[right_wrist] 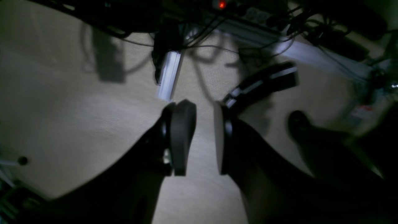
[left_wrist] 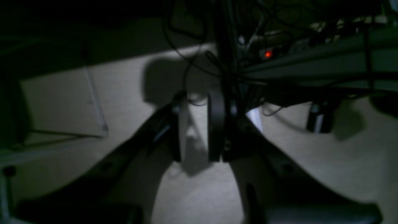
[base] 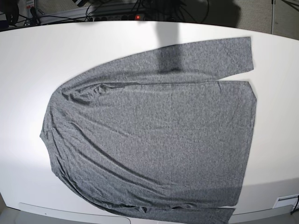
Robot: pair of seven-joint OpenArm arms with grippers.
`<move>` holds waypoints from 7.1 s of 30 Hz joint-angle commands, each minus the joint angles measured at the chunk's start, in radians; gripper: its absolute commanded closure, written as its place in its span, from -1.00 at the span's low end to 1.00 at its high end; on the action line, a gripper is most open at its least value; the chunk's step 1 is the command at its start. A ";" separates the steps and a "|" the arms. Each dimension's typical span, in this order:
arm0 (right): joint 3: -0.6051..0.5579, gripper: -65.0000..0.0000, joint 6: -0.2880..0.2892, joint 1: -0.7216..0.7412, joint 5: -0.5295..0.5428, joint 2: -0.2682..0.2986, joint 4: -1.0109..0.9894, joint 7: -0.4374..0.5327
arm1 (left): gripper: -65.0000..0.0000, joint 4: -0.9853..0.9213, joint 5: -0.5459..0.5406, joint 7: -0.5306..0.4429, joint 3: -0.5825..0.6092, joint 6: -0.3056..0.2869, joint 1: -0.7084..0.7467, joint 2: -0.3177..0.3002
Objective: Fold the T-shirt properly
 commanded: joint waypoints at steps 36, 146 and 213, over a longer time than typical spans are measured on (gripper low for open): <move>0.285 0.54 -0.066 -0.039 -0.225 0.220 0.426 -0.049 | 0.23 0.303 0.431 -0.070 0.282 -0.092 -0.259 -0.418; -0.499 0.98 0.275 0.974 -0.327 0.301 -0.134 -0.091 | 1.00 -0.084 0.349 -0.083 0.362 -0.092 -0.432 -0.418; -0.349 0.52 0.114 1.355 -0.198 0.110 -0.431 -0.056 | 0.61 -0.412 0.008 0.025 0.362 -0.092 -1.062 -0.425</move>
